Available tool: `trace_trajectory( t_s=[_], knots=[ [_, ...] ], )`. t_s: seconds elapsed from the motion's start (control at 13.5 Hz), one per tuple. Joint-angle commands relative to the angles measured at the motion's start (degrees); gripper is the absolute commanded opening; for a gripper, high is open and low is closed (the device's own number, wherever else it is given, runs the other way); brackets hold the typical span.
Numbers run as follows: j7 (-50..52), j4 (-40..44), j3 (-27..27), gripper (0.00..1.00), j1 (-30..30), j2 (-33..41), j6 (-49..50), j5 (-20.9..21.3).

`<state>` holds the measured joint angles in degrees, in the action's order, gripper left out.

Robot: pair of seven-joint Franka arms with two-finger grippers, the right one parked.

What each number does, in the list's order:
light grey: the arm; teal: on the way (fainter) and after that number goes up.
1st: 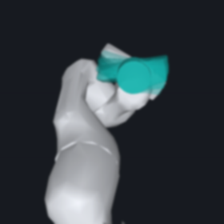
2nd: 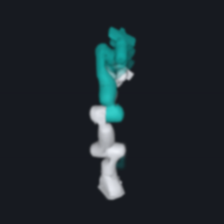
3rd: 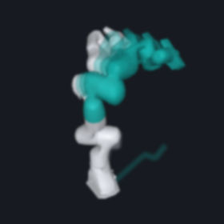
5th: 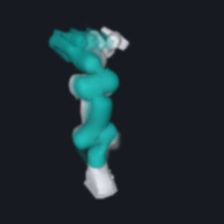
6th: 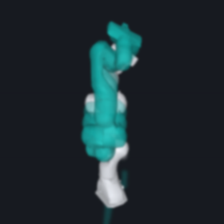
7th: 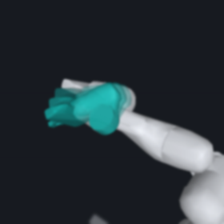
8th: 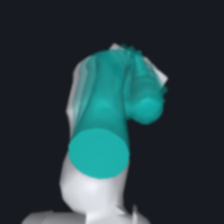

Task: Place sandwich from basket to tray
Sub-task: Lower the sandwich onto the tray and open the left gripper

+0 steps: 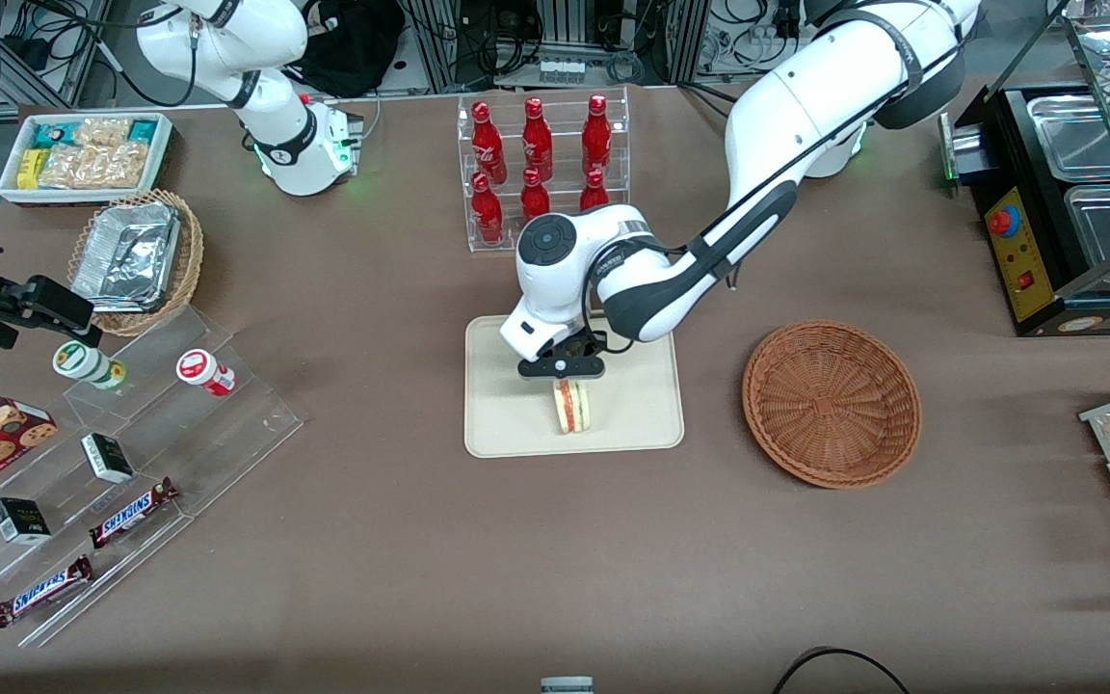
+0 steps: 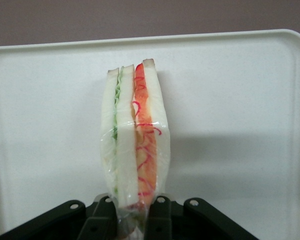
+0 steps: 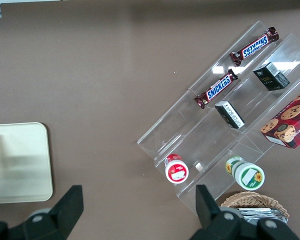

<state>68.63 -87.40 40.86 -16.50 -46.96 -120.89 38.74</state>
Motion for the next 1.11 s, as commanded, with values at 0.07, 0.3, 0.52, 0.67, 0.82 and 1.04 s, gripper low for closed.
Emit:
trace_trajectory(
  t_s=[0.07, 0.3, 0.52, 0.67, 0.82, 1.04],
  knots=[
    [1.7, 1.2, 0.2, 0.15, -1.0, -1.3, -0.1, 1.5],
    [1.7, 1.2, 0.2, 0.24, -1.0, -1.9, -0.1, 1.5],
    [1.8, 1.2, 0.2, 0.35, -0.9, -1.7, 0.0, 1.4],
    [1.9, 1.2, 0.2, 0.74, -0.9, -1.7, 0.0, 1.4],
    [1.9, 0.5, 0.2, 1.0, -0.4, -0.7, 0.9, 1.2],
    [4.2, -0.3, 0.4, 1.0, -0.1, 4.0, 4.5, 0.3]
  ],
)
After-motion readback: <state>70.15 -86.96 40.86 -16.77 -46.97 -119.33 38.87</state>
